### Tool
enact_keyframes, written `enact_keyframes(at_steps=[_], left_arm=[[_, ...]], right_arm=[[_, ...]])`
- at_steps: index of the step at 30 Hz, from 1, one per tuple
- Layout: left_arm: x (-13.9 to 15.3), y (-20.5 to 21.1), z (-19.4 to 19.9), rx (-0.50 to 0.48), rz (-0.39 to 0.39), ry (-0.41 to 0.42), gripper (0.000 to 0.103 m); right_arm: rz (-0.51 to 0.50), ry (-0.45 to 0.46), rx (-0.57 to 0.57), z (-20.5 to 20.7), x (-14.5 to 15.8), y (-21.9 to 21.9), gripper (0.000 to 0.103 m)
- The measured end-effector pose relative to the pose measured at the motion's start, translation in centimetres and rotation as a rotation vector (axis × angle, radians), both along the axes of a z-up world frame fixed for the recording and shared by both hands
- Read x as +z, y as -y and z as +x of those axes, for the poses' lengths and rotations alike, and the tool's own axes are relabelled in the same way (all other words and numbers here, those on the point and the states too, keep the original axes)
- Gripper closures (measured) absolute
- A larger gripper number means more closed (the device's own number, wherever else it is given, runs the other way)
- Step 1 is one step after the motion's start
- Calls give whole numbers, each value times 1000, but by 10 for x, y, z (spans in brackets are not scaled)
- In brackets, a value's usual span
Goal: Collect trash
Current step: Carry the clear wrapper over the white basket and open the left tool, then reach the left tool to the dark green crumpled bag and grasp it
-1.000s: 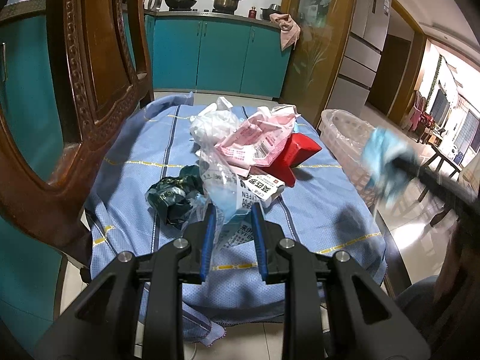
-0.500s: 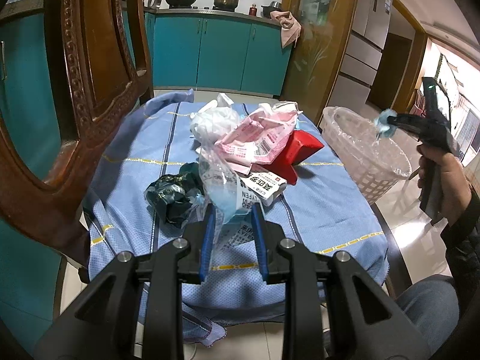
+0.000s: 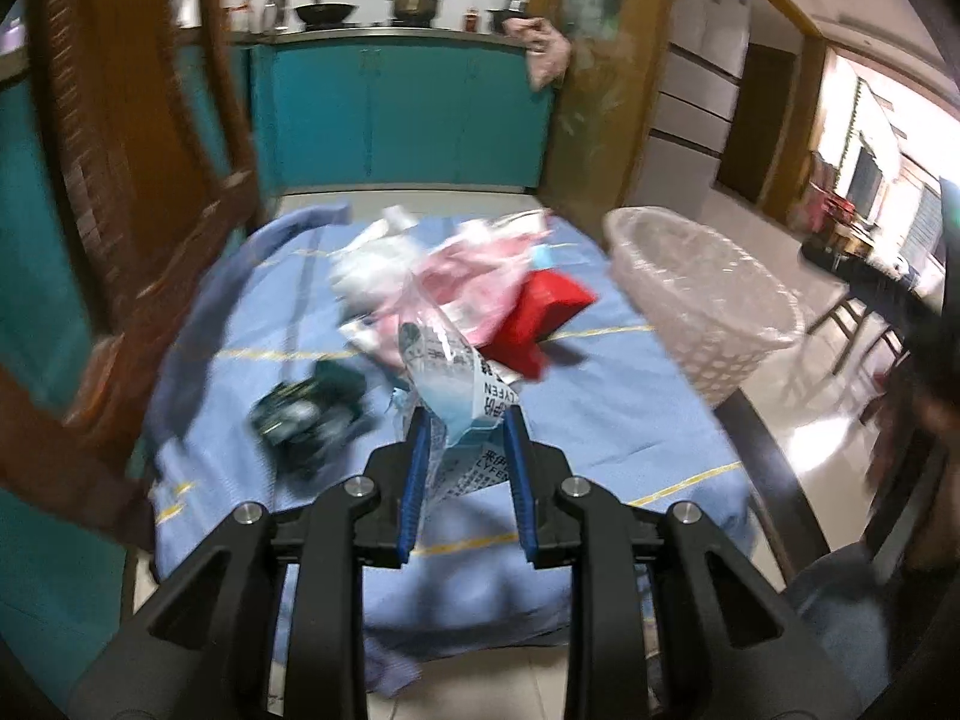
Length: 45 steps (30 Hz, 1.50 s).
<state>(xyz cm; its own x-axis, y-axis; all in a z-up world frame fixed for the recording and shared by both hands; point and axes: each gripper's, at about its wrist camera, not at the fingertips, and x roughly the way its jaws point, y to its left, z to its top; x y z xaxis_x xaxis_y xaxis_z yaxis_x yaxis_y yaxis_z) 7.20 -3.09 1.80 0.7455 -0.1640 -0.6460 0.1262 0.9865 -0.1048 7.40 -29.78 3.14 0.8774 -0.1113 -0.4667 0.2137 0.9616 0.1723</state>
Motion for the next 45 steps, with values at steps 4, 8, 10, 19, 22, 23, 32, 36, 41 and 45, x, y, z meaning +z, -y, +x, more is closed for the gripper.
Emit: enact_keyframes(at_steps=[4,8,10,19,22,23,32,36,41,45], left_arm=[[22,44,33,-85,-36,13,77],[40,100,75,-181,-41,18,77],[52,136,102,-249,-47,33,77],[40,256,208,-432,-39,-60,27],[24,262,212,-374,55,-54,21],[23,257,210,-360,61,-49,21],[44,96,85,-145,49,127,4],[30,22,17,15,47,137,3],[4,-27,-22,117,43,92,3],[-21,-46,-26,146,-32,-12,3]], right_arm=[[79,45,-35,-13,2,17,6],[102,95,-96,-21,8,27,6],[97,142,-135,-31,11,32,6],[174,219,-246,-49,5,62,6],[177,192,-222,-44,3,58,6],[175,195,-219,-44,2,58,6],[124,117,-56,-26,-1,22,6],[81,77,95,-19,-1,-17,6],[47,18,267,-30,-10,-69,6],[-1,-8,340,-40,-15,-98,6]])
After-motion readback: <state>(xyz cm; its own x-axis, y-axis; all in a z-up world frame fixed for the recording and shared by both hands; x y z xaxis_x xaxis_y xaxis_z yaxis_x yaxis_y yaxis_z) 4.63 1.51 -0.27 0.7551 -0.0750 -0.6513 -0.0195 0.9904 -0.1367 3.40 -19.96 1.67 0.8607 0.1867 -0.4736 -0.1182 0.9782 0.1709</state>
